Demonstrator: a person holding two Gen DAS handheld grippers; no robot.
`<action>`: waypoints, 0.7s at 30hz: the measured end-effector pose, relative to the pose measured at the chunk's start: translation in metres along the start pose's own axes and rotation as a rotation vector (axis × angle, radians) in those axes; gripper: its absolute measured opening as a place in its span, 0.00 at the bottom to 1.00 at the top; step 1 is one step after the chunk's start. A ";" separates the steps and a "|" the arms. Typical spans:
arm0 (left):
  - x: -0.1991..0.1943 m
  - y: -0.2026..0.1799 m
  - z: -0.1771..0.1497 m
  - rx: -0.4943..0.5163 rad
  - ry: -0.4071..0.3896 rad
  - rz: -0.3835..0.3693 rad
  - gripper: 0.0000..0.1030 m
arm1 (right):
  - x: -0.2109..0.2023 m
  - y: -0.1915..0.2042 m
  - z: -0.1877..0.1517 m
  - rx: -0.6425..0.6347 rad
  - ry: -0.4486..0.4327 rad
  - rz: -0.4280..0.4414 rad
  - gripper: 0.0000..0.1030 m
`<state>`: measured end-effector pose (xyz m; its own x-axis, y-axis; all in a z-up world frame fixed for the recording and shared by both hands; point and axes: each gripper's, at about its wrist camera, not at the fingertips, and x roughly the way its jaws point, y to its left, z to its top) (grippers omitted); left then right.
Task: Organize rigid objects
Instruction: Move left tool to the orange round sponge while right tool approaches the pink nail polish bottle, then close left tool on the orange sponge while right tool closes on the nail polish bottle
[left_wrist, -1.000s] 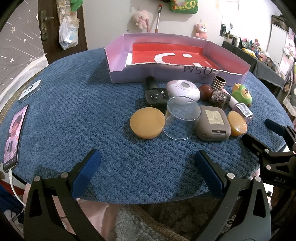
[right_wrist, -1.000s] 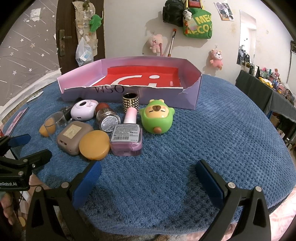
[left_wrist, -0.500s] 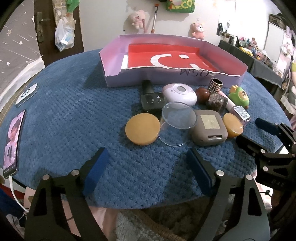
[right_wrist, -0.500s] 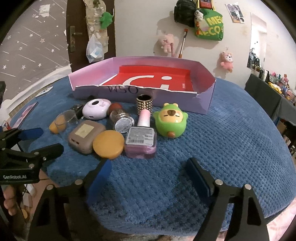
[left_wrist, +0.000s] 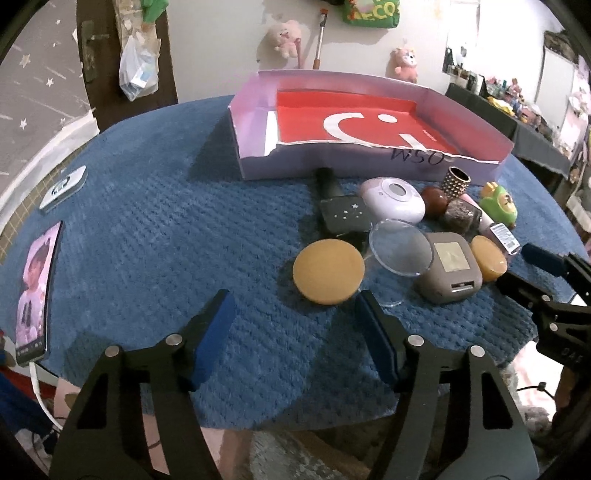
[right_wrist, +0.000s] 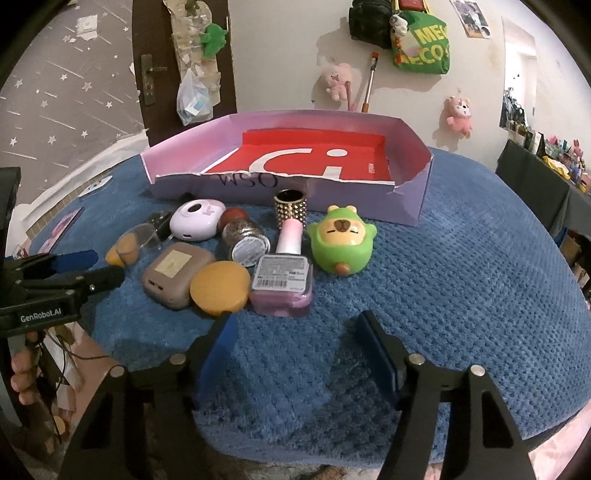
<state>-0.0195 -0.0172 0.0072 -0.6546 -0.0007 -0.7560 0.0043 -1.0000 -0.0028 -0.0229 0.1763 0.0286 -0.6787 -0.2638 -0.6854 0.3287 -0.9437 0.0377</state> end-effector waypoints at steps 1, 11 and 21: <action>0.000 0.000 0.001 0.002 0.001 -0.001 0.63 | 0.001 0.000 0.001 -0.010 0.002 -0.005 0.68; 0.006 0.003 0.009 -0.009 -0.003 0.005 0.57 | 0.007 -0.012 0.009 0.004 0.008 0.009 0.59; 0.010 0.003 0.016 -0.009 -0.008 0.012 0.48 | 0.016 -0.016 0.020 0.076 -0.016 0.057 0.55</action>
<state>-0.0380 -0.0204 0.0095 -0.6607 -0.0130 -0.7505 0.0191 -0.9998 0.0005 -0.0519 0.1835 0.0316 -0.6711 -0.3198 -0.6689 0.3165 -0.9394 0.1316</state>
